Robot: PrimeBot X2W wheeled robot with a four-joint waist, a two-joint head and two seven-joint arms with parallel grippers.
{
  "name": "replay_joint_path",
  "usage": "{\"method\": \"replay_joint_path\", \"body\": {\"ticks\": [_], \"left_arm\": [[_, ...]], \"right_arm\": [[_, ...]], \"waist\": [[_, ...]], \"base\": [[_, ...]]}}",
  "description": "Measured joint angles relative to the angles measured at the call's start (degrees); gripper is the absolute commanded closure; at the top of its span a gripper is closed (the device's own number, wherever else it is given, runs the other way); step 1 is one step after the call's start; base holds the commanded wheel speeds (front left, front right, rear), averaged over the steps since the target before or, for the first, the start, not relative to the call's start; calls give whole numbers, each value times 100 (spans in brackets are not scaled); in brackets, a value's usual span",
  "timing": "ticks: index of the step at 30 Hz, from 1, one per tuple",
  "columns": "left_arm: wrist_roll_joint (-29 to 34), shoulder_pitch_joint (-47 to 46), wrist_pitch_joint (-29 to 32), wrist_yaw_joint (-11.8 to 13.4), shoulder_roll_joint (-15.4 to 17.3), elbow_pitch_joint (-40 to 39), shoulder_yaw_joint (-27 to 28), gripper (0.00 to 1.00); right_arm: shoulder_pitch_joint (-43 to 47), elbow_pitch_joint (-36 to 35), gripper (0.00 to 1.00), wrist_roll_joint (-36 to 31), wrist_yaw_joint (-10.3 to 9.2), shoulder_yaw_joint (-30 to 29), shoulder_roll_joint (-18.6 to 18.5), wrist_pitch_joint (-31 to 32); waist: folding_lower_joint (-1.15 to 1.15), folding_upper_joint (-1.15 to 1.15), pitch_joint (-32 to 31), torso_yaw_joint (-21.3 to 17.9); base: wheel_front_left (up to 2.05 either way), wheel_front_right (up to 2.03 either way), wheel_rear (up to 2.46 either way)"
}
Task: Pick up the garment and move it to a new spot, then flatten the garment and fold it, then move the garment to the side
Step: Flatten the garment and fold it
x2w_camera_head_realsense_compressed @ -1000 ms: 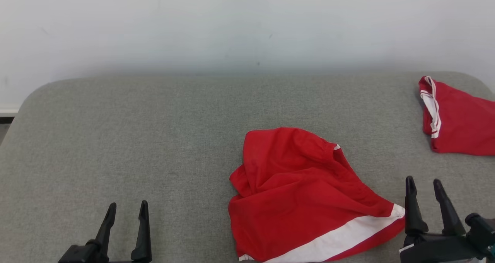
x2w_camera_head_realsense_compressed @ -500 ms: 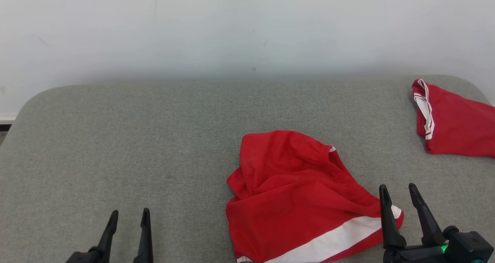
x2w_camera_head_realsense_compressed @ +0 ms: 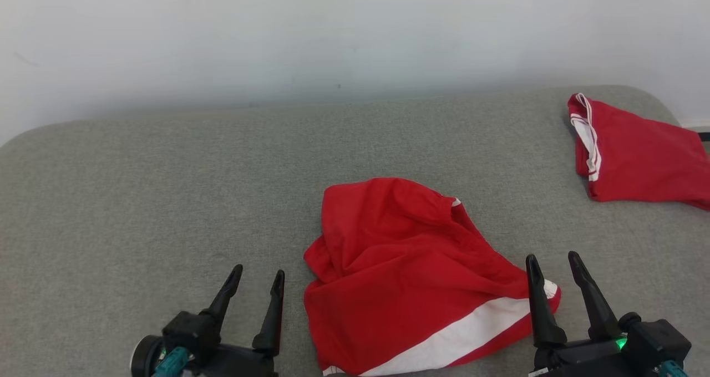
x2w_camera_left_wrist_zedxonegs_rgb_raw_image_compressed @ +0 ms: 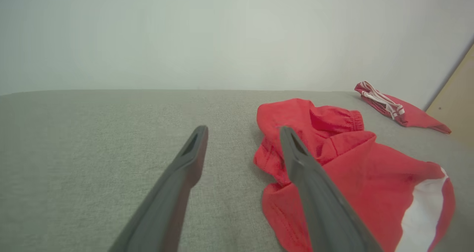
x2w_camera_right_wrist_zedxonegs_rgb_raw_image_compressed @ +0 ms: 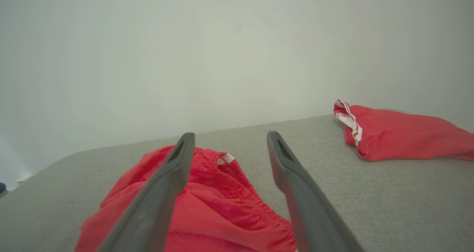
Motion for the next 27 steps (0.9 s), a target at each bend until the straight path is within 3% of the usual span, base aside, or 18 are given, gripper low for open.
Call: {"method": "replay_joint_path", "body": {"ticks": [11,19,20,21,22,27], "left_arm": [[68,-716,48,-59,49,1511,-775,0],[-58,-1062,100,-89,123,2334,-955,0],[-126,-1101,98,-92,123,2410,-961,23],[-186,-1139,91,-92,123,2469,-973,69],[-197,-1181,69,-92,124,2516,-989,100],[-289,-1351,41,-93,147,2616,-954,100]], "right_arm": [[-181,34,0,1,0,-69,24,0],[-283,43,0,0,0,-92,66,0],[-289,43,0,0,0,-98,69,0],[-294,43,0,0,0,-109,70,0],[-300,43,0,0,0,-113,71,0],[-309,36,0,-20,0,-177,76,0]], "waist": [[0,0,317,-455],[0,0,553,-706],[1,0,574,-727],[1,0,591,-744],[0,0,605,-758],[1,0,603,-738]], "base": [[0,0,0],[0,0,0],[0,0,0],[0,0,0],[0,0,0],[0,0,0]]}}
